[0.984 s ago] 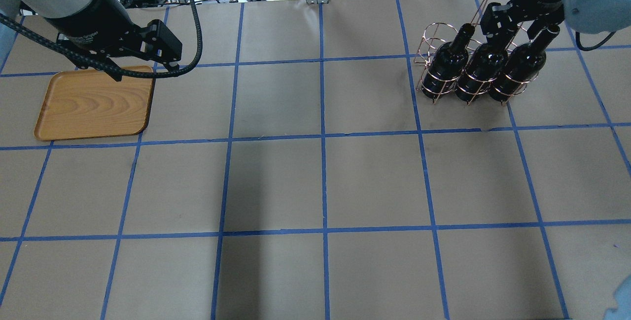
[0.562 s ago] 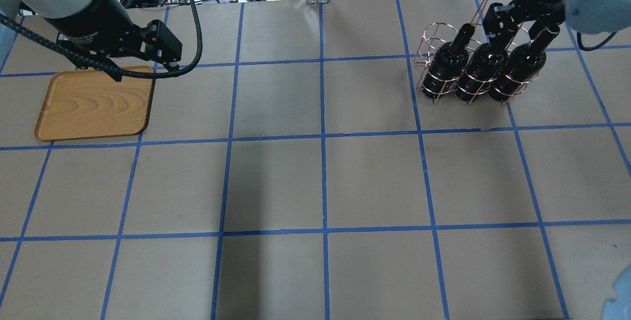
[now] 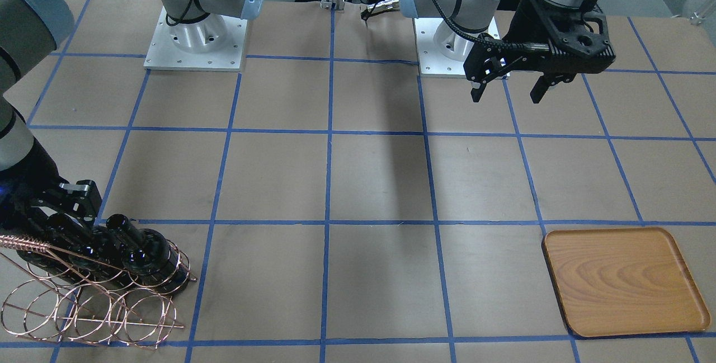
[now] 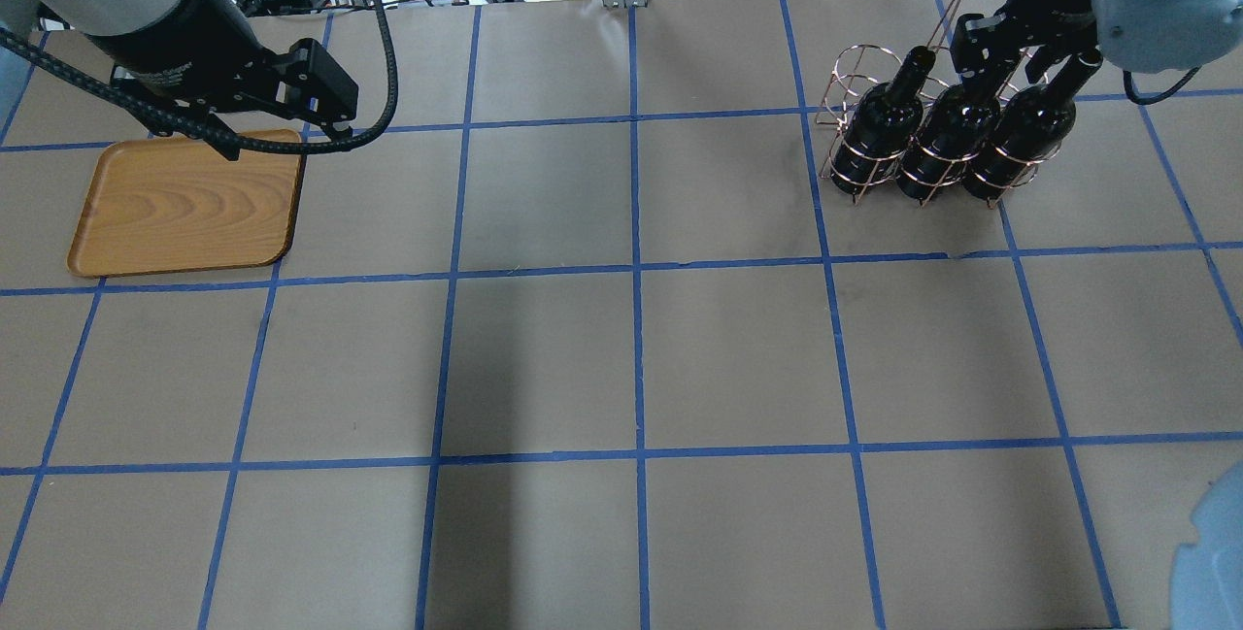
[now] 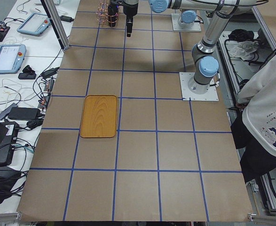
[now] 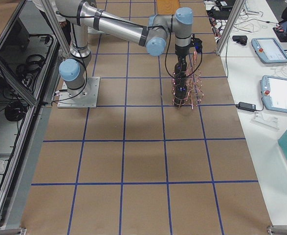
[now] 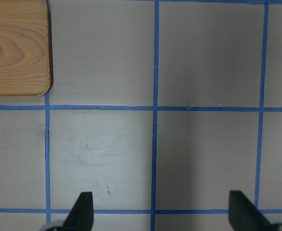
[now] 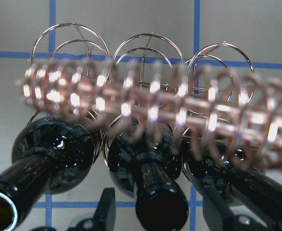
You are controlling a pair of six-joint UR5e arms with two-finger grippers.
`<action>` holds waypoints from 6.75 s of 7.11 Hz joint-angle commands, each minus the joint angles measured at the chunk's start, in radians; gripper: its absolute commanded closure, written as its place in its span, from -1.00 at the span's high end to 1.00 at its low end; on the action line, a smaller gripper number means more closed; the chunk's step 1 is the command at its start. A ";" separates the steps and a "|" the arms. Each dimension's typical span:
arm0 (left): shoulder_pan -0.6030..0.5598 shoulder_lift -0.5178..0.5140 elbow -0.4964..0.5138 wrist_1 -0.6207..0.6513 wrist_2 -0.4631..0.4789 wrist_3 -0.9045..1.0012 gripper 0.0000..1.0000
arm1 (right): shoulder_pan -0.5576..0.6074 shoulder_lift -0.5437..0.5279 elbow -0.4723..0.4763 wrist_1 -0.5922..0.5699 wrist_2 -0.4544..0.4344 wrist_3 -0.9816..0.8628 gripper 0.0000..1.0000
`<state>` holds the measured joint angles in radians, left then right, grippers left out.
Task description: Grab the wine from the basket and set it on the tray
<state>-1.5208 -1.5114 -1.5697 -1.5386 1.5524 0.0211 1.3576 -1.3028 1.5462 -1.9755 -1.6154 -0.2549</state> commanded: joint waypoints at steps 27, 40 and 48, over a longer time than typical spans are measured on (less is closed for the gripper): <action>-0.001 0.007 -0.007 0.003 0.000 0.005 1.00 | 0.000 0.027 -0.035 -0.028 0.026 -0.038 -0.22; -0.001 0.005 -0.007 0.003 0.000 0.003 1.00 | 0.000 0.027 -0.043 -0.028 0.029 -0.037 -1.00; -0.001 0.005 -0.007 0.002 0.000 0.007 1.00 | 0.001 -0.210 -0.189 0.412 0.026 -0.031 -1.00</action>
<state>-1.5217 -1.5053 -1.5769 -1.5365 1.5524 0.0274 1.3567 -1.4854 1.3579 -1.6007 -1.5921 -0.2911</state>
